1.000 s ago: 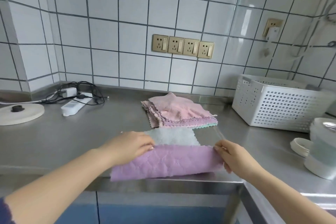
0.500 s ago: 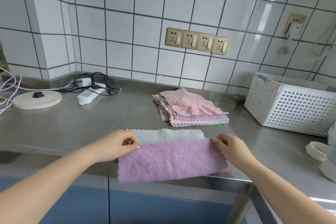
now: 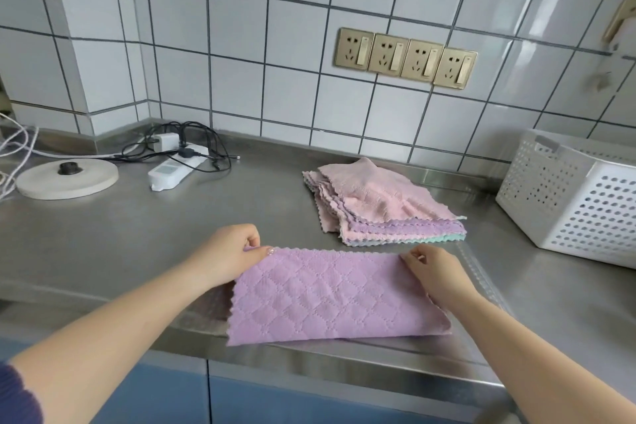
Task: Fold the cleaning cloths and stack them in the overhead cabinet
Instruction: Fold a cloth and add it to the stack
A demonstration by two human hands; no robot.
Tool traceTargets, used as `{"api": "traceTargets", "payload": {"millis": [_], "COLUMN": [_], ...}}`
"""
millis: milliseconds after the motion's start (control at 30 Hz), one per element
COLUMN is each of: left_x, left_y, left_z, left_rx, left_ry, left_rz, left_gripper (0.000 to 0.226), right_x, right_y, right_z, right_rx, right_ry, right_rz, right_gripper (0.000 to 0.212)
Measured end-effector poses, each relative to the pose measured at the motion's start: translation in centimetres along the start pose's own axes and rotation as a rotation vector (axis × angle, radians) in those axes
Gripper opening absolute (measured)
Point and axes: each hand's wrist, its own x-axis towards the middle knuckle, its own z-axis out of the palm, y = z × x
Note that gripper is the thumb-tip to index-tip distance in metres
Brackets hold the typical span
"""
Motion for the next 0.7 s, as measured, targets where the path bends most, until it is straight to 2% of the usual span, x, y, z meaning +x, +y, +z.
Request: {"api": "traceTargets", "payload": {"millis": [300, 567, 633, 700], "left_x": [1.6, 1.7, 1.4, 0.9], "left_y": [0.3, 0.3, 0.7, 1.3], "left_z": [0.4, 0.7, 0.5, 0.3], "left_rx": [0.217, 0.284, 0.362, 0.409], "left_ry": [0.002, -0.022, 0.01, 0.09], "left_rz": [-0.037, -0.028, 0.003, 0.047], "left_gripper": [0.033, 0.028, 0.024, 0.035], "right_x": [2.6, 3.8, 3.8, 3.0], "right_y": [-0.4, -0.6, -0.6, -1.0], "right_z": [1.1, 1.4, 1.1, 0.5], "right_rx": [-0.239, -0.275, -0.304, -0.363], "right_ry": [0.014, -0.026, -0.026, 0.012], "right_rz": [-0.004, -0.002, 0.008, -0.029], "right_gripper": [0.025, 0.029, 0.027, 0.026]}}
